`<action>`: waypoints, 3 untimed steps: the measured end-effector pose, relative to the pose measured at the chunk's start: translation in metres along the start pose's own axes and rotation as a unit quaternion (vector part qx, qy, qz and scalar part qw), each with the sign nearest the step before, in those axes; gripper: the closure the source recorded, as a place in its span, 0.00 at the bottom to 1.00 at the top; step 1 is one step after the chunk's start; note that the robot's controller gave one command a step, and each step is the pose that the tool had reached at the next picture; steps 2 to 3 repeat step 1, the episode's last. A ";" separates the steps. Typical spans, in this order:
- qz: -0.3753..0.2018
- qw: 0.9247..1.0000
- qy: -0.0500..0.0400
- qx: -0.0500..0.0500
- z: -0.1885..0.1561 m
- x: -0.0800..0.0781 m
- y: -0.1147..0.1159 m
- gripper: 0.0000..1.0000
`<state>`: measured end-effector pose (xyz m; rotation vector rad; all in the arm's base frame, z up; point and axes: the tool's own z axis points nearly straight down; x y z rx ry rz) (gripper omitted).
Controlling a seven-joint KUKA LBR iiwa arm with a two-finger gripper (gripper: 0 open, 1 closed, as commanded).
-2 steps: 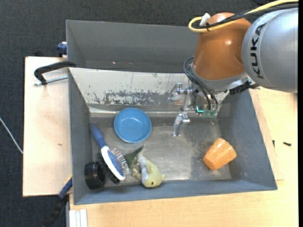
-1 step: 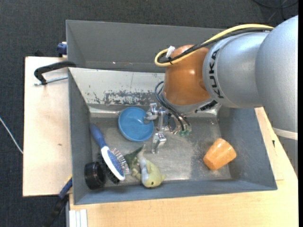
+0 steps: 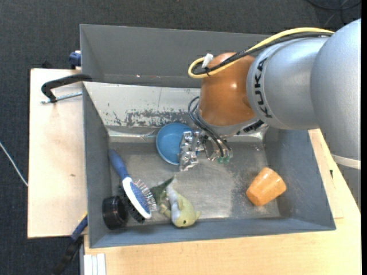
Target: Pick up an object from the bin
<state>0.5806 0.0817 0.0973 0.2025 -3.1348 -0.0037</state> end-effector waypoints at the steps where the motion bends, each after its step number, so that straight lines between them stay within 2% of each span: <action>1: 0.063 0.998 -0.008 0.000 -0.180 -0.002 -0.010 1.00; 3: 0.063 0.998 -0.008 0.000 -0.180 -0.002 -0.010 1.00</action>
Offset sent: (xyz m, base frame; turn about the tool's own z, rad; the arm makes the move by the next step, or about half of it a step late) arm 0.0002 -0.0104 0.1731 0.1270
